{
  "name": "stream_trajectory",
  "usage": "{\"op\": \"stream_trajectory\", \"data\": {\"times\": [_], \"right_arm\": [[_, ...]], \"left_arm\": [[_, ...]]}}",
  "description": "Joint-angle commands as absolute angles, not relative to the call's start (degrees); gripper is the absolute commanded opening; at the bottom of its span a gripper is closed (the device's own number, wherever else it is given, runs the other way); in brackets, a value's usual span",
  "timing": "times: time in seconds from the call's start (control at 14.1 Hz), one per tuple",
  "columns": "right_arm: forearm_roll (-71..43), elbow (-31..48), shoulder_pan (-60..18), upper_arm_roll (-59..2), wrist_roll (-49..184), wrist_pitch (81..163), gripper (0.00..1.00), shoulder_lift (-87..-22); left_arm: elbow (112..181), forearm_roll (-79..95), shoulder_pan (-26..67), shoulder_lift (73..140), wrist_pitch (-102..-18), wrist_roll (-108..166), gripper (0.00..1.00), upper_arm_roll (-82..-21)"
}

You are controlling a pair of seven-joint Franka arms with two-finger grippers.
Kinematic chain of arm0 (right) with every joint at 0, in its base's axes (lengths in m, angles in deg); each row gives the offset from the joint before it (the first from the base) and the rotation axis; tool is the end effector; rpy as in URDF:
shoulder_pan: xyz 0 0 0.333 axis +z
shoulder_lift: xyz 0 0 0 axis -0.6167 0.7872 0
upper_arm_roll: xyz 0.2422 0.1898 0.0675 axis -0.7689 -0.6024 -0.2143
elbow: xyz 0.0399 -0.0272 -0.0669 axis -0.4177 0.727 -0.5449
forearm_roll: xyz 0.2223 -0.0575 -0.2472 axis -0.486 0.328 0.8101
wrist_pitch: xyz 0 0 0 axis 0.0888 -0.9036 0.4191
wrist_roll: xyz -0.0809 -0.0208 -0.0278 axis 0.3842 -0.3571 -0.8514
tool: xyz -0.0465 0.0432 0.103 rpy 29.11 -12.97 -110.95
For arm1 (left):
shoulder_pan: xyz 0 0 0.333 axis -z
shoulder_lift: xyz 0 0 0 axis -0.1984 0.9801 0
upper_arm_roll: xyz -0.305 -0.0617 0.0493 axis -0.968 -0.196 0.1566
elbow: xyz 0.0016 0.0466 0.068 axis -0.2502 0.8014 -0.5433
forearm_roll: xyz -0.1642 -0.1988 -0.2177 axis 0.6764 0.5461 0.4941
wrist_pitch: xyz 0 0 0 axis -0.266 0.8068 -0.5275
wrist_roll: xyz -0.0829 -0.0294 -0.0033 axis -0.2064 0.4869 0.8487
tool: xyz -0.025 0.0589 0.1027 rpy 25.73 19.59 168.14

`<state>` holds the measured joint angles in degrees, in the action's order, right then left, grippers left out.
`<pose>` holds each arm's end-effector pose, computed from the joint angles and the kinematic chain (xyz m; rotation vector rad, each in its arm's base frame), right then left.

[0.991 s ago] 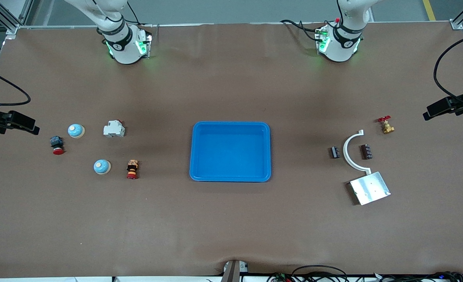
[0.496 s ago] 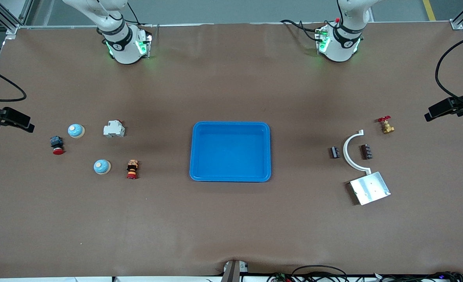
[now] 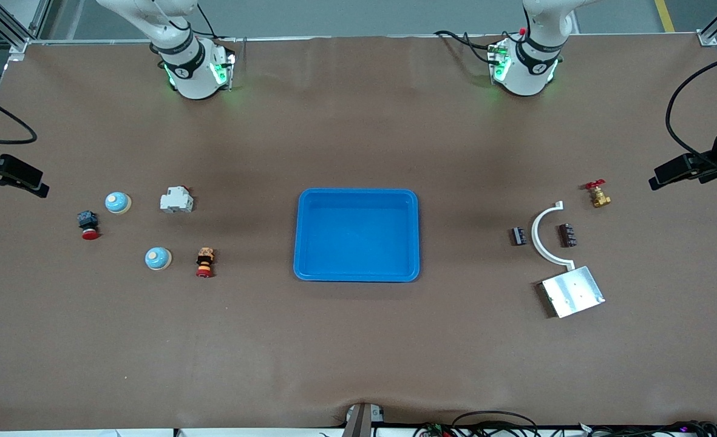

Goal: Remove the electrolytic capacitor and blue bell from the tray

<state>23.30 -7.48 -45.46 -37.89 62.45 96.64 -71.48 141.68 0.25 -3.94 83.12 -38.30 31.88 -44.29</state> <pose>0.5309 -0.0349 0.6099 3.1364 -0.0903 0.0442 0.5115 0.0387 0.5635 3.0992 0.2193 -0.0467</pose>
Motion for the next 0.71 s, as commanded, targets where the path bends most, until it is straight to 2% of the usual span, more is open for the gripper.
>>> {"op": "stream_trajectory", "data": {"times": [0.0, 0.21, 0.64], "right_arm": [[22.11, -5.57, -44.58, -36.81, 62.4, 96.6, 1.0, -73.4], [21.76, -5.66, -44.58, -36.9, 62.04, 96.16, 1.0, -74.1], [19.21, -5.66, -45.02, -36.81, 62.13, 95.02, 1.0, -75.51]], "left_arm": [[140.15, 0.88, 2.28, 83.63, -36.94, 31.82, 1.0, -37.88], [140.15, 0.88, 7.74, 83.54, -36.94, 31.82, 1.0, -32.33], [140.15, 0.7, 11.27, 83.27, -36.94, 31.73, 1.0, -29.07]]}}
